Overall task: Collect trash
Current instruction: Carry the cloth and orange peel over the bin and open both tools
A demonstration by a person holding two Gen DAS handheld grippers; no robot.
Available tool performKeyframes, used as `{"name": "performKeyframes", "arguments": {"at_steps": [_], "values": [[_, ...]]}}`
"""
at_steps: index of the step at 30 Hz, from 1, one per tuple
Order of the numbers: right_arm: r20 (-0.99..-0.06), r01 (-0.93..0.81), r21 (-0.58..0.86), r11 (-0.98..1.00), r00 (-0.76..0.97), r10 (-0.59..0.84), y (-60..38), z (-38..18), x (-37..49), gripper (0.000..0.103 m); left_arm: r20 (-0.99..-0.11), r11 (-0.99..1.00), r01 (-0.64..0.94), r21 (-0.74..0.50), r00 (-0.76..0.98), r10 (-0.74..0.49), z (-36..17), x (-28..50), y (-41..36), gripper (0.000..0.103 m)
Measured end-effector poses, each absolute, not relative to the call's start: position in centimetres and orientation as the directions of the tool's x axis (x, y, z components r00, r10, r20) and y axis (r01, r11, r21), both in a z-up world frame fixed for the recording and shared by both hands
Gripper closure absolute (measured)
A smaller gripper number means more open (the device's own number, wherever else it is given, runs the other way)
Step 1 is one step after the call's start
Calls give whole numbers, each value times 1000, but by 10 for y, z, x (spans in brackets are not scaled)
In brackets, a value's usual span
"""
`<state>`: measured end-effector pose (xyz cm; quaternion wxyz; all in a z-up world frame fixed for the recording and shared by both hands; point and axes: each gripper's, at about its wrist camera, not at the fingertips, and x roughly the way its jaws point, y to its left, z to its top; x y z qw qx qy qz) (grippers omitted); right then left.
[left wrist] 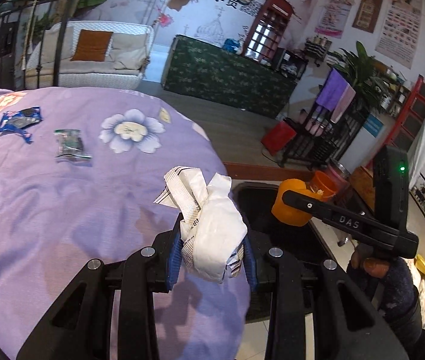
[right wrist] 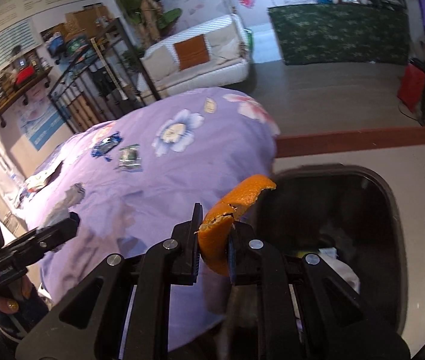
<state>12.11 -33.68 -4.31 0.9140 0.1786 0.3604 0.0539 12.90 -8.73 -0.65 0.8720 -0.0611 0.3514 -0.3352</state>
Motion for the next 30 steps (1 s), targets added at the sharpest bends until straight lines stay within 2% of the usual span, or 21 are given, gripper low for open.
{"name": "performKeyframes", "arguments": {"at_steps": [11,18,21,24,30], "values": [[-811,256,301,919,575,105,-391,-115,111,88,-605,700,635,-326,429,-671,-20,106,-151,70],[-873,294,250,923,480,84,-398,-146,120,88,-634,677,663,-320,381,-673,-30,101,-171,70],[-889,310,251,917,449,92,-401,-158,120,80,-644,668,675,-314,365,-672,-32,99,-179,70],[-891,326,258,910,445,93,-407,-162,116,63,-656,657,690,-303,350,-669,-36,97,-188,70],[-856,342,277,898,513,68,-417,-142,104,59,-672,633,712,-304,311,-672,-43,95,-204,70]]}}
